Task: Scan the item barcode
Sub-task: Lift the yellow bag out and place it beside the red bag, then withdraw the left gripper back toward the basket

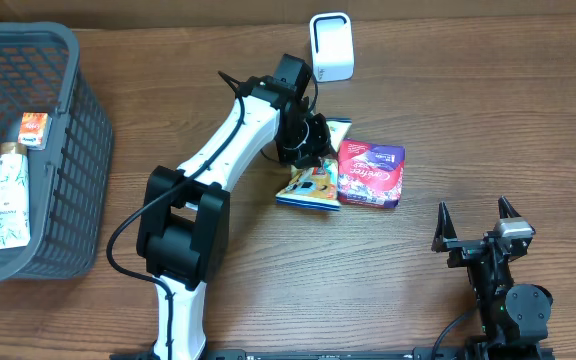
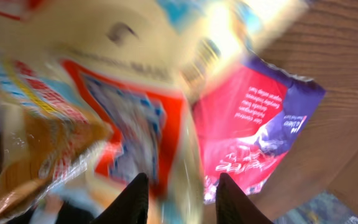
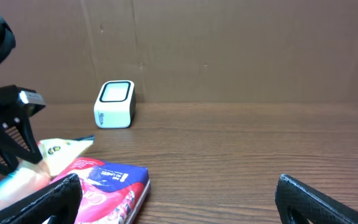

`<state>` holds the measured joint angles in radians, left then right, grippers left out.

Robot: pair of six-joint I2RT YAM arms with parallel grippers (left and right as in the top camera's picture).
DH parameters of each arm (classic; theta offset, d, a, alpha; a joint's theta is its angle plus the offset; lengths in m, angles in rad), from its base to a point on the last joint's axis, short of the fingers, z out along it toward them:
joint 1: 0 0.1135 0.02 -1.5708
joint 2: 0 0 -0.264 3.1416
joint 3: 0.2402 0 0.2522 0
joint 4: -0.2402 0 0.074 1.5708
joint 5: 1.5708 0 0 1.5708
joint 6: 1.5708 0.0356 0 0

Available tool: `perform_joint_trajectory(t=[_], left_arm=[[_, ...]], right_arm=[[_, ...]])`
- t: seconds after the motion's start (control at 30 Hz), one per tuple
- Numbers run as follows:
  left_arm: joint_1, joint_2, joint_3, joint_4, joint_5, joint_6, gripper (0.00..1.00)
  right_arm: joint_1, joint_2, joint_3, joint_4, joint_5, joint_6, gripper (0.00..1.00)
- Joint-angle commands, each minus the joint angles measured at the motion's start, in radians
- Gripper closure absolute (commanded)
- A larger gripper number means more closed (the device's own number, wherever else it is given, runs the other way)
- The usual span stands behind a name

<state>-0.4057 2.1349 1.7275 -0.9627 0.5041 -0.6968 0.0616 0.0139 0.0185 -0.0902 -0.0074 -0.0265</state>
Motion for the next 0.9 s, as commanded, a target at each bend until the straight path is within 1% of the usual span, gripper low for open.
perform_joint_trajectory(t=[0.0,0.17,0.37,0.5,0.67,0.73,0.8,0.83,0.87], left_arm=[[0.021,-0.005,0.08,-0.059,-0.074,0.032,0.72],[0.025,-0.005,0.184,-0.174,-0.182,0.067,0.71],[0.032,-0.006,0.327,-0.274,-0.209,0.124,0.7],[0.057,-0.007,0.513,-0.407,-0.283,0.145,0.7],[0.095,-0.012,0.796,-0.608,-0.492,0.148,0.68],[0.111,-0.014,0.895,-0.677,-0.555,0.164,0.64],[0.135,-0.018,0.992,-0.727,-0.613,0.185,0.56],[0.148,-0.026,1.023,-0.727,-0.613,0.231,0.16],[0.165,-0.039,1.049,-0.727,-0.613,0.256,0.0]], right_arm=[[0.008,-0.011,-0.011,0.007,0.006,-0.001,0.0],[0.008,-0.011,-0.011,0.007,0.006,-0.001,0.0],[0.008,-0.011,-0.011,0.007,0.006,-0.001,0.0],[0.008,-0.011,-0.011,0.007,0.006,-0.001,0.0],[0.008,-0.011,-0.011,0.007,0.006,-0.001,0.0],[0.008,-0.011,-0.011,0.007,0.006,-0.001,0.0],[0.008,-0.011,-0.011,0.007,0.006,-0.001,0.0],[0.008,-0.011,-0.011,0.007,0.006,-0.001,0.0],[0.008,-0.011,-0.011,0.007,0.006,-0.001,0.0]])
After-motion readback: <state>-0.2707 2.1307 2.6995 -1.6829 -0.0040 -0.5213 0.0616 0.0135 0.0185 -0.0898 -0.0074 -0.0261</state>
